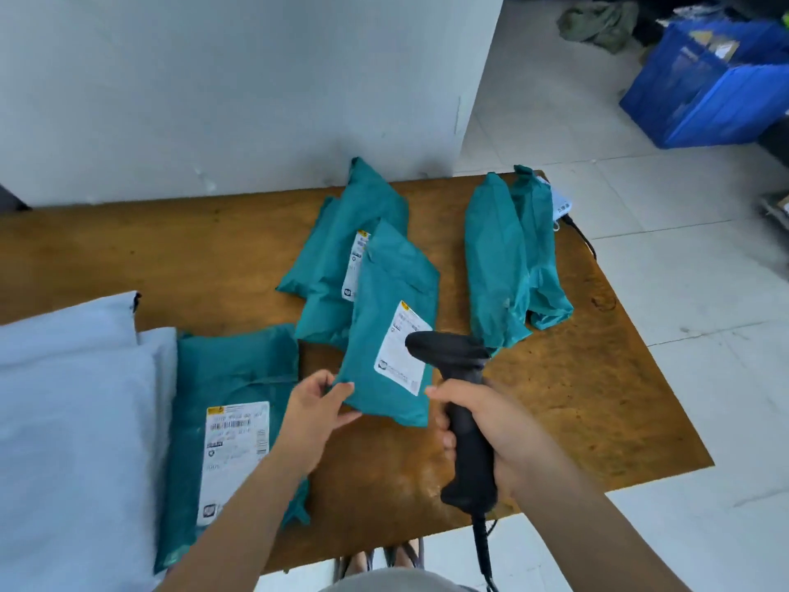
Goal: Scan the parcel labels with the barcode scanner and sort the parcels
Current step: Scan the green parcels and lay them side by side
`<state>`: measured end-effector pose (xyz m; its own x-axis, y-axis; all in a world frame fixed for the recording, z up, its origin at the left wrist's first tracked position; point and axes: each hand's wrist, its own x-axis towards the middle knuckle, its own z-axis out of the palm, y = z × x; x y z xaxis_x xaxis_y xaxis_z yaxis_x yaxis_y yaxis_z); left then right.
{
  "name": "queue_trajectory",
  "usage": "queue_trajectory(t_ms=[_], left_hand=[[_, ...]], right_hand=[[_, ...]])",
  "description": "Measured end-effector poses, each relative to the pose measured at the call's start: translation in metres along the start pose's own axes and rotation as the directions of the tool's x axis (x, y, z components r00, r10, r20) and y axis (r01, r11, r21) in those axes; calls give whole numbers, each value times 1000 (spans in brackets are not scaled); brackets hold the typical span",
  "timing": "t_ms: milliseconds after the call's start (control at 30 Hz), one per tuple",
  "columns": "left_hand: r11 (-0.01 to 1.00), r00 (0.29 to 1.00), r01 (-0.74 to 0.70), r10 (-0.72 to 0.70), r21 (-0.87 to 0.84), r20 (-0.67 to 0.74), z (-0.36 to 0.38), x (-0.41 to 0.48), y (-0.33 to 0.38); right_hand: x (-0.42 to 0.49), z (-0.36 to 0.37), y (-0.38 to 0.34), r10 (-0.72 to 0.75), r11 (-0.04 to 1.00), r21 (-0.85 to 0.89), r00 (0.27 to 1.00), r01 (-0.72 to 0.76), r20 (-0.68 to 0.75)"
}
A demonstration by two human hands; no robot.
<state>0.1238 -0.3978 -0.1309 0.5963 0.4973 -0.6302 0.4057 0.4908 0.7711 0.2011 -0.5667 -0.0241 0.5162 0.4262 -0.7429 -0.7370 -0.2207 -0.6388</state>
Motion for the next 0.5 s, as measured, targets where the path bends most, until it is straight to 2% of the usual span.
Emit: queue_trajectory(t_ms=[100,167,200,267,333,367,433,500], left_hand=[[970,971,226,-232,-96,-60,-20,-32,-52],[933,932,349,-355,-85,-76,-27,-41,-69],[919,917,393,-394,-26,-62,-27,-42,-71],[864,903,412,-430,291,-3,-27,-40,-68],[738,872,359,-483,571,76,-22,-42,-54],[668,834,346,-541,658,110,-18,-43,-45],[490,714,320,-687,811,133,-9,-46,-30],[292,606,242,-790,925,91,1,-44,-22]], right_hand=[[3,0,13,18,999,-38,1000,-18,9],[3,-3,24,52,996,-78,998,-54,-18],[3,-6,29,71,993,-90,997,-73,-32],[1,-11,37,96,990,-95,994,-101,-49],[-2,-17,43,108,989,-90,992,-113,-65],[-4,-19,44,109,990,-84,991,-115,-76],[-7,-24,46,109,991,-72,990,-116,-91],[-9,-28,47,111,991,-61,990,-116,-92]])
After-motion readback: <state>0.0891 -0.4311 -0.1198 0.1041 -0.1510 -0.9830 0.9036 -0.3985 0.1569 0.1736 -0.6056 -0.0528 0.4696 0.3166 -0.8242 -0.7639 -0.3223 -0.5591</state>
